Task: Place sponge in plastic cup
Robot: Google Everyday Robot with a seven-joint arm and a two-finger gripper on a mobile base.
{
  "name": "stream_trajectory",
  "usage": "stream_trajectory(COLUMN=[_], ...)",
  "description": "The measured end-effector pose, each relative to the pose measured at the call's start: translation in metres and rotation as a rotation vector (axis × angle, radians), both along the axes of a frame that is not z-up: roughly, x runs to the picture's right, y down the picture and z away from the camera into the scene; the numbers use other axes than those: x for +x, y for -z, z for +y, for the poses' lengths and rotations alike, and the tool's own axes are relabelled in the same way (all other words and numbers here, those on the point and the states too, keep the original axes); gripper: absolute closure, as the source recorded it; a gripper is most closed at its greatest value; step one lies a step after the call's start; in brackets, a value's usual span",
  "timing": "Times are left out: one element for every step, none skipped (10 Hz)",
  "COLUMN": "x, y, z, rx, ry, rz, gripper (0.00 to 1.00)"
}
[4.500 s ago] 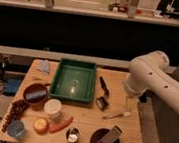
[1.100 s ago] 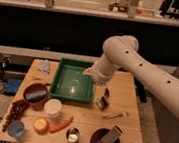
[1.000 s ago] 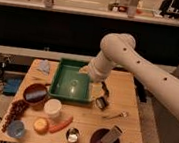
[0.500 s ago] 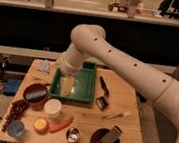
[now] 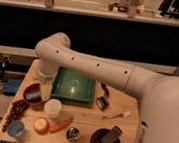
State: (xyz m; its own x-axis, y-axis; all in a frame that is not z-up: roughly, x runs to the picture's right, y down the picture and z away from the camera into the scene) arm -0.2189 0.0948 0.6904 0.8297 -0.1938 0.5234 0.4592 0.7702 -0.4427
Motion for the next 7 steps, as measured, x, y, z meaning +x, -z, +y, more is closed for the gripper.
stream_trajectory(x=[0.001, 0.002, 0.008, 0.013, 0.014, 0.012, 0.007], y=[-0.019, -0.036, -0.056, -0.067, -0.073, -0.083, -0.086], z=[0.005, 0.005, -0.003, -0.011, -0.016, -0.024, -0.025], rx=[0.022, 0.035, 0.053, 0.066, 0.073, 0.077, 0.066], ry=[-0.002, -0.01, -0.029, -0.042, -0.049, -0.045, -0.029], rz=[0.04, 0.07, 0.108, 0.137, 0.147, 0.138, 0.105], gripper=[0.2, 0.2, 0.2, 0.2, 0.2, 0.2, 0.2])
